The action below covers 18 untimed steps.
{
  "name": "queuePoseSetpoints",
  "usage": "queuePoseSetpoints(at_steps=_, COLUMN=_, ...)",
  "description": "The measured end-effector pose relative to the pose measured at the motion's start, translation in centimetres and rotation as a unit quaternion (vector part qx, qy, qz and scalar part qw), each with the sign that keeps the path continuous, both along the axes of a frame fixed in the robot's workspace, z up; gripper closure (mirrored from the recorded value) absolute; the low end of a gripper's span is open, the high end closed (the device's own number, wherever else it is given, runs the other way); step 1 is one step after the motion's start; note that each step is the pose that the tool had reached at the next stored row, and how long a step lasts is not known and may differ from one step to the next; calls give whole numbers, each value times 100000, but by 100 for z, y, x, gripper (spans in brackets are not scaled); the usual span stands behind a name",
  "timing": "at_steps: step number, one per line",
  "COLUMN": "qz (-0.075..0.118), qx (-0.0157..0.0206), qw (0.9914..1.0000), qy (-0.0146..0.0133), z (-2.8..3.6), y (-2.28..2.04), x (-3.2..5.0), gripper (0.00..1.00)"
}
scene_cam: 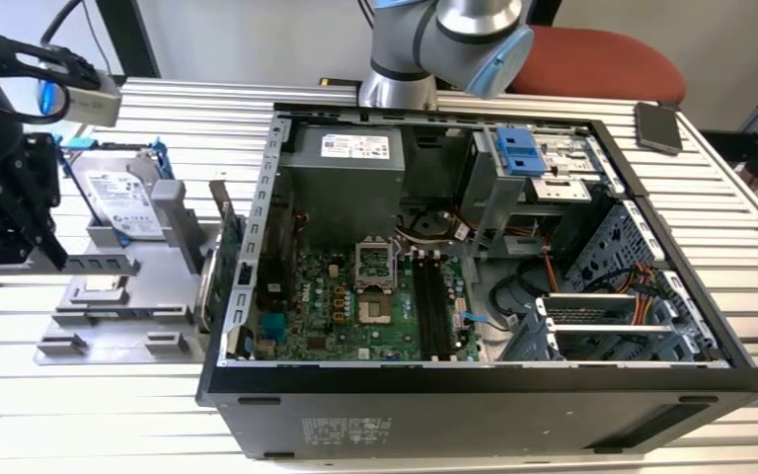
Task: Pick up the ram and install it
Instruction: 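Pick up the ram and move it above insertion slot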
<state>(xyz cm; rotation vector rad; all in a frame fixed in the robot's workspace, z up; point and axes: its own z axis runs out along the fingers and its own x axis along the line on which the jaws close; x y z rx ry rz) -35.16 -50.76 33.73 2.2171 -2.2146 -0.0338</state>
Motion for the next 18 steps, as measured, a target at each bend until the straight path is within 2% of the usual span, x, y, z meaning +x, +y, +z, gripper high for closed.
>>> queuePoseSetpoints(at_steps=18, qz=-5, qx=-9, qw=100000, qy=9, z=325, y=0, x=-1, gripper=100)
